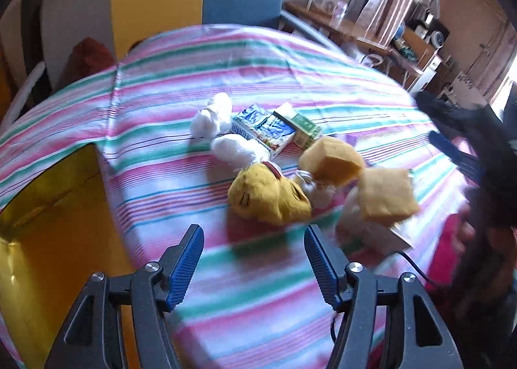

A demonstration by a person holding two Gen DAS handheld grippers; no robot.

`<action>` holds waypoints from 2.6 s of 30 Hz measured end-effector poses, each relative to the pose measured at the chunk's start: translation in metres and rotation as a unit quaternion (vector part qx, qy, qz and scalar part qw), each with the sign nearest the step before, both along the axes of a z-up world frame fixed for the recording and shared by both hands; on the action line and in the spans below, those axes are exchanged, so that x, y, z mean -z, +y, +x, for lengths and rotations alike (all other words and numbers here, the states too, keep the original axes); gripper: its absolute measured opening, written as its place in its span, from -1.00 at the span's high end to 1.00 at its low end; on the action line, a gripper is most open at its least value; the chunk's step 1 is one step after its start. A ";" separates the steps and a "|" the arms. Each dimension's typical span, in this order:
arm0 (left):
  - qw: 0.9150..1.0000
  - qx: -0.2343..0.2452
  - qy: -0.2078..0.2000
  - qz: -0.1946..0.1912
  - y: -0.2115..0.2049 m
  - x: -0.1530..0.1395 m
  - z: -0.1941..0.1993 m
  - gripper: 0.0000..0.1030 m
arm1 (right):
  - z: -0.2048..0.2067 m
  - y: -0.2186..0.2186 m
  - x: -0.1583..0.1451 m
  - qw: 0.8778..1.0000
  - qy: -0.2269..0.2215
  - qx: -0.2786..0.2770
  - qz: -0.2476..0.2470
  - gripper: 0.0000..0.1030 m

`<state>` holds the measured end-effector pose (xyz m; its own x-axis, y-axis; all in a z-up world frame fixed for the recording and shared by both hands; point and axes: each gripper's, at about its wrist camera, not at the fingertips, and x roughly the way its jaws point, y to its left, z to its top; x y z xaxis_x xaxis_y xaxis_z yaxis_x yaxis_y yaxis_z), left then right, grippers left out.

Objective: Organize objects
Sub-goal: 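Move the left tool to the yellow plush toy and grasp it, then carry the plush toy into the gold tray and open the left tool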

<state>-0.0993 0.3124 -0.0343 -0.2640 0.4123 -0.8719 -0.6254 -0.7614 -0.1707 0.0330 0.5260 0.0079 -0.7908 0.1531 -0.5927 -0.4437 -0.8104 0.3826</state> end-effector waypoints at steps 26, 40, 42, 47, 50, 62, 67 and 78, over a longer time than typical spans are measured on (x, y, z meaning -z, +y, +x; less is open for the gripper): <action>0.998 -0.022 0.017 0.051 -0.037 -0.014 0.023 0.14 | -0.025 -0.015 0.024 0.994 -0.073 -0.081 -0.020 -1.00; 0.992 -0.093 0.050 0.072 -0.139 -0.039 0.034 0.14 | -0.019 -0.057 0.040 0.974 -0.191 -0.118 0.036 -1.00; 0.990 -0.117 0.052 0.067 -0.163 -0.035 0.030 0.14 | -0.018 -0.059 0.049 0.969 -0.214 -0.114 0.048 -0.64; 0.976 -0.206 0.052 0.053 -0.241 -0.027 -0.003 0.14 | -0.014 -0.055 0.052 0.970 -0.213 -0.104 0.059 -0.25; 0.966 -0.247 0.061 0.042 -0.282 -0.024 -0.019 0.14 | -0.013 -0.052 0.052 0.973 -0.202 -0.104 0.049 -0.25; 0.965 -0.254 0.068 -0.009 -0.298 0.009 -0.090 0.14 | -0.018 -0.060 0.054 0.971 -0.201 -0.115 0.059 -0.27; 0.963 -0.258 0.065 -0.035 -0.290 0.018 -0.110 0.12 | -0.018 -0.057 0.054 0.972 -0.197 -0.113 0.056 -0.26; 0.961 -0.265 0.068 -0.053 -0.289 0.026 -0.120 -0.10 | -0.020 -0.060 0.054 0.970 -0.199 -0.117 0.071 -0.26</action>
